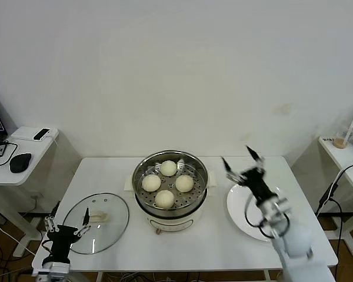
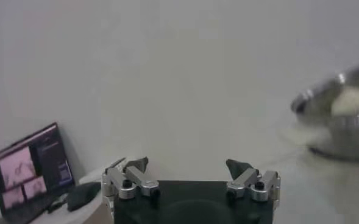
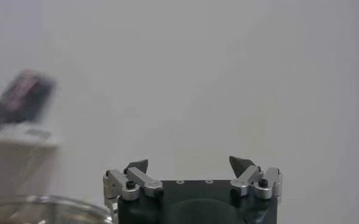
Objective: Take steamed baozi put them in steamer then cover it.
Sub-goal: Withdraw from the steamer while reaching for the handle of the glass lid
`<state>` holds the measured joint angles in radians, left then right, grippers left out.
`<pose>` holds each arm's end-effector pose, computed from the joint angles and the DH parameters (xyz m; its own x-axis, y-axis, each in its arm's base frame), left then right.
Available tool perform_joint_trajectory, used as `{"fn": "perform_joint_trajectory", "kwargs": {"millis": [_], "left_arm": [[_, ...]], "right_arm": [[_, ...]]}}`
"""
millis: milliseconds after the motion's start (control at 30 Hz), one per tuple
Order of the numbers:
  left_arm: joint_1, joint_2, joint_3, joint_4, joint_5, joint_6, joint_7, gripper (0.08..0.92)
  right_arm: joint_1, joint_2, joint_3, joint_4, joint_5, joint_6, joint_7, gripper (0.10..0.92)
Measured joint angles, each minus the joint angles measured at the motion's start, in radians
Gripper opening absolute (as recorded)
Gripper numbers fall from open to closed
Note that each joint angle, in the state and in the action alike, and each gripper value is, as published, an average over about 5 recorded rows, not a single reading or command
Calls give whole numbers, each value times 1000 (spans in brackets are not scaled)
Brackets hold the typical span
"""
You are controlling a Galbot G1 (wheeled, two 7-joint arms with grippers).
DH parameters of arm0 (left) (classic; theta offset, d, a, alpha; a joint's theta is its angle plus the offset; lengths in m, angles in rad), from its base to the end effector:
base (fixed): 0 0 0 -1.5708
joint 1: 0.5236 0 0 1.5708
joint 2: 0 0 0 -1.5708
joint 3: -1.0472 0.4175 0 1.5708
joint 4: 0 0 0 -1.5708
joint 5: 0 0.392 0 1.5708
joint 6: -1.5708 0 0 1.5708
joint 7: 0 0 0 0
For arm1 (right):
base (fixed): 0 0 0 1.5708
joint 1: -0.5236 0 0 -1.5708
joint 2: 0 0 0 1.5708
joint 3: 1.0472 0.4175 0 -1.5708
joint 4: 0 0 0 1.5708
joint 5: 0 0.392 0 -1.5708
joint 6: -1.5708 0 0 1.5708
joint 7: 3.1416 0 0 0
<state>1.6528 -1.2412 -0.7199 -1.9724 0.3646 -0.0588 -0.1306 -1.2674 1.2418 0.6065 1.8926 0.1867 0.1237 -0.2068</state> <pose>0.1616 0.1521 -0.3883 -0.9946 -0.0992 0.0307 -0.0516 0.7283 0.6833 0.3031 -0.1240 -0.3423 -0.9490 -0.2481 -0.1944 -0.2101 0.9577 -0.1968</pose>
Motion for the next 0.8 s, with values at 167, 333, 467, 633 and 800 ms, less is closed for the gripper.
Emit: {"fn": "perform_joint_trajectory", "kwargs": {"millis": [167, 333, 467, 633, 800], "left_arm": [[10, 36, -2, 47, 236, -23, -4, 823], [10, 54, -4, 89, 454, -38, -17, 823], [-5, 62, 9, 121, 600, -39, -22, 823], [-38, 75, 32, 169, 727, -36, -22, 823], [-81, 91, 54, 226, 794, -35, -19, 823]], "right_arm": [[-134, 68, 118, 17, -28, 40, 20, 823], [-233, 122, 203, 37, -53, 72, 40, 823], [-282, 157, 255, 47, -65, 96, 58, 823], [-324, 192, 295, 58, -79, 114, 75, 823], [-357, 217, 323, 66, -95, 128, 84, 823]]}}
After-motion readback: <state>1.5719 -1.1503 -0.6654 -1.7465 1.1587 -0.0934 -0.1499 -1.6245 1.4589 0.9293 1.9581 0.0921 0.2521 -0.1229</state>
